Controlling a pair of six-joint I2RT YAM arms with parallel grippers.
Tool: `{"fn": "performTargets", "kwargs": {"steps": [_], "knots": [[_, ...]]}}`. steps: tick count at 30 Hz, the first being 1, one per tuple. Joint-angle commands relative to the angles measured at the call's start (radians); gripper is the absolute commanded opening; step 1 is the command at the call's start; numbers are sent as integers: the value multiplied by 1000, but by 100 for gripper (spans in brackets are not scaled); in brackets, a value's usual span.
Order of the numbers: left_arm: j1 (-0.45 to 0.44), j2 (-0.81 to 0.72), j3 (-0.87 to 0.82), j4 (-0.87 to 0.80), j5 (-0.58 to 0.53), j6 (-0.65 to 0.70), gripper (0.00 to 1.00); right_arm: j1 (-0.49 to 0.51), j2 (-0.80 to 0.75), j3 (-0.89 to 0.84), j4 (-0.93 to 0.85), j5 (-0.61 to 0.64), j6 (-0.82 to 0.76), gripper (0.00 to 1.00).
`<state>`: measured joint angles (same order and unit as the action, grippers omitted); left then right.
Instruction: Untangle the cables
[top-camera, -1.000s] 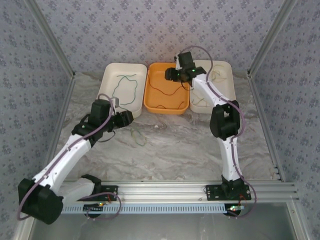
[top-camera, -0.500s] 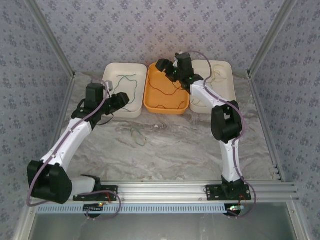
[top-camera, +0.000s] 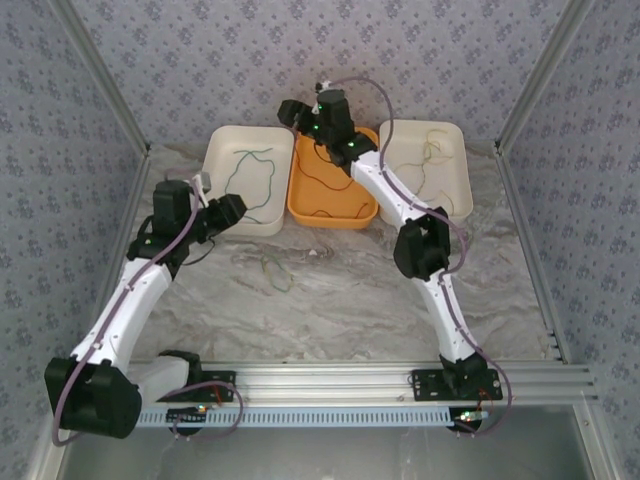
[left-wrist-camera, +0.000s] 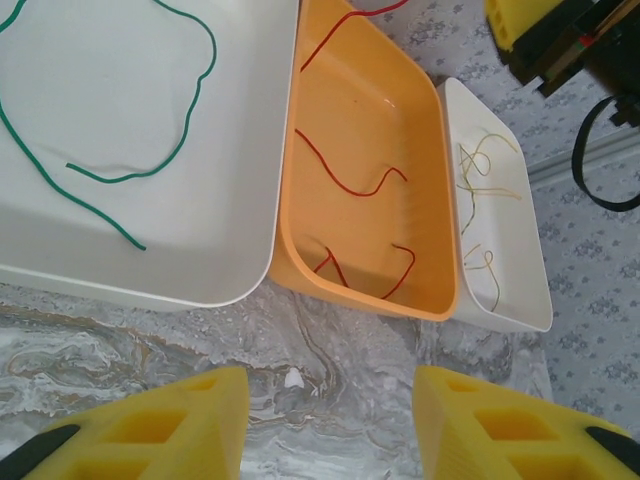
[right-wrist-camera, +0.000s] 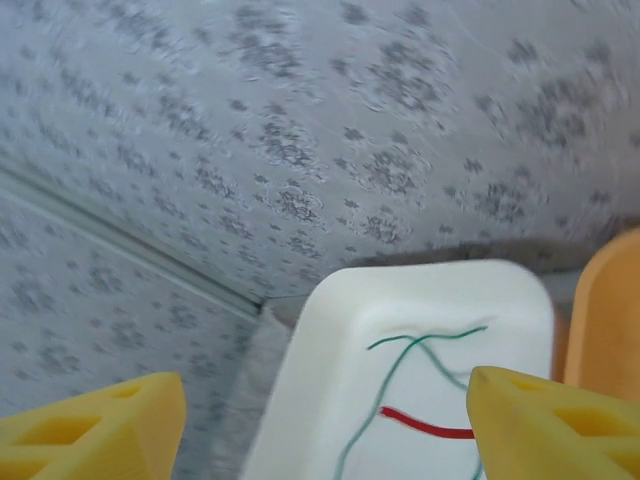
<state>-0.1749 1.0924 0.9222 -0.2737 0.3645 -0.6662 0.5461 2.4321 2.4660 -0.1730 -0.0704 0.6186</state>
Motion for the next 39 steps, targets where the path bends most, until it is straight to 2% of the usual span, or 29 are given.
{"fn": "performTargets", "kwargs": {"steps": [1, 4, 7, 11, 16, 23, 26, 28, 35, 39], "knots": [[11, -28, -16, -24, 28, 37, 48, 41, 39, 25, -143, 174, -447, 82], [13, -28, -23, -24, 31, 40, 48, 51, 69, 51, -151, 221, -563, 84], [15, -29, -32, -19, 31, 42, 48, 33, 130, 141, -212, 243, -564, 81], [15, -31, -39, -11, 31, 43, 48, 15, 146, 141, -181, 218, -544, 75], [15, -28, -41, -13, 31, 51, 48, -5, 182, 181, -150, 166, -500, 53], [16, -39, -51, -20, 32, 60, 48, -40, 232, 226, -87, 105, -406, 31], [15, -45, -58, -26, 31, 62, 48, -55, 239, 226, -68, 89, -360, 15], [16, -47, -63, -28, 33, 63, 48, -66, 239, 225, -74, 80, -326, 0], [16, -43, -82, -31, 45, 64, 48, -124, 221, 217, -217, 37, -169, 0], [16, -42, -89, -27, 50, 58, 48, -185, 197, 167, -272, -64, -16, 0]]}}
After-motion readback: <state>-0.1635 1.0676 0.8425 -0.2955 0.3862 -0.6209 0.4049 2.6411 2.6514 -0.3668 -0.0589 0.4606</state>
